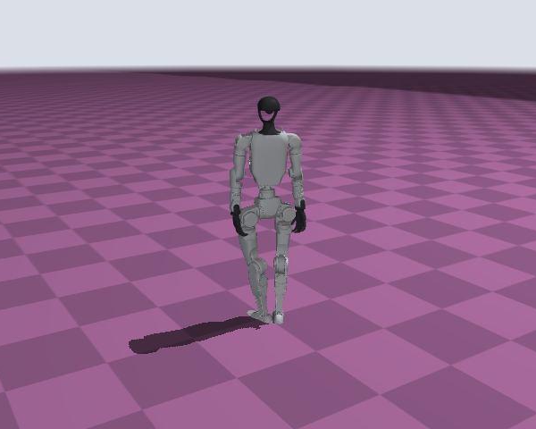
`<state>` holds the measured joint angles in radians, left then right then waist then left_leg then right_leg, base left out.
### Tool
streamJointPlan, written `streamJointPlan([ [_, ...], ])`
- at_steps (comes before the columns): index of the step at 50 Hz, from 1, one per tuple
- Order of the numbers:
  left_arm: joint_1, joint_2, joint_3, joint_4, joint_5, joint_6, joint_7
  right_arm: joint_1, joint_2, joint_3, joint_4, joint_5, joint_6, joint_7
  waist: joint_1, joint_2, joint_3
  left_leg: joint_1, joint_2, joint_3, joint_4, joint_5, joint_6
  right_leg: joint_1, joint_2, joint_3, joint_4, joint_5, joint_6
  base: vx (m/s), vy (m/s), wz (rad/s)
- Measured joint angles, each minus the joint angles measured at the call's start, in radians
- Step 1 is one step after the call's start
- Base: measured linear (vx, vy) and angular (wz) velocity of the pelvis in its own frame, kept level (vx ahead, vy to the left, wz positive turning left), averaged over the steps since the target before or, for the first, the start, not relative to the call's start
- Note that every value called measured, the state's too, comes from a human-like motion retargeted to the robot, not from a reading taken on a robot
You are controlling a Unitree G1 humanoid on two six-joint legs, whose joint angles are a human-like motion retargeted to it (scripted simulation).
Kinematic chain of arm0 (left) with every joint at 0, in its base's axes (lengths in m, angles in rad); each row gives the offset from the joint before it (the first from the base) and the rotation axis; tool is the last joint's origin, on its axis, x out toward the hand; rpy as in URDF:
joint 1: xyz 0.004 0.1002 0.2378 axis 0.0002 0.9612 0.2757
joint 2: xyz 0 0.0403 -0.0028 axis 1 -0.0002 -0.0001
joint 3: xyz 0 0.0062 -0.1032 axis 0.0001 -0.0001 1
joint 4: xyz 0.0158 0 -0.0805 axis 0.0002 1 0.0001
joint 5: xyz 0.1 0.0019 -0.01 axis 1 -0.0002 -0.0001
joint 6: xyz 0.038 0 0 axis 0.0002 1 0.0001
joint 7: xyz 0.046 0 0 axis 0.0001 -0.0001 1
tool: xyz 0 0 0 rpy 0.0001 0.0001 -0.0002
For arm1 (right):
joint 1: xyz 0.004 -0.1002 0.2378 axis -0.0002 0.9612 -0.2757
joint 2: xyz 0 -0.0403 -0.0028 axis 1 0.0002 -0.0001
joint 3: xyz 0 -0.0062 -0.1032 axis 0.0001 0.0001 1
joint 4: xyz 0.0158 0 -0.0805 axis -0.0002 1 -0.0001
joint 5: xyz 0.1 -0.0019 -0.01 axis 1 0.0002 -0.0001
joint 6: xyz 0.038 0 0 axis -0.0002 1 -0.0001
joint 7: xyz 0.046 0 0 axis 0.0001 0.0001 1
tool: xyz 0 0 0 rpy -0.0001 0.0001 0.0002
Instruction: In place motions
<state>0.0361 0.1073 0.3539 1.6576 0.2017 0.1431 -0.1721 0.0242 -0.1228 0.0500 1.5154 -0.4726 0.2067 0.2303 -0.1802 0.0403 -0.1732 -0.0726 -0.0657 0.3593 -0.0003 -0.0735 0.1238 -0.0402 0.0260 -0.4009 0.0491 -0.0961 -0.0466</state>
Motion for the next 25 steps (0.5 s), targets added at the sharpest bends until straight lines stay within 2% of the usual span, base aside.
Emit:
streamJointPlan([
  [25, 0.001, 0.001, 0.002, -0.001, -0.004, 0.000, 0.001, -0.001, 0.001, 0.005, -0.001, -0.001, 0.000, 0.001, -0.003, -0.001, 0.001, -0.001, 0.000, -0.002, -0.001, 0.004, 0.001, -0.001, -0.001, -0.001, 0.000, 0.000, 0.002, 0.00, 0.00, 0.00],
])
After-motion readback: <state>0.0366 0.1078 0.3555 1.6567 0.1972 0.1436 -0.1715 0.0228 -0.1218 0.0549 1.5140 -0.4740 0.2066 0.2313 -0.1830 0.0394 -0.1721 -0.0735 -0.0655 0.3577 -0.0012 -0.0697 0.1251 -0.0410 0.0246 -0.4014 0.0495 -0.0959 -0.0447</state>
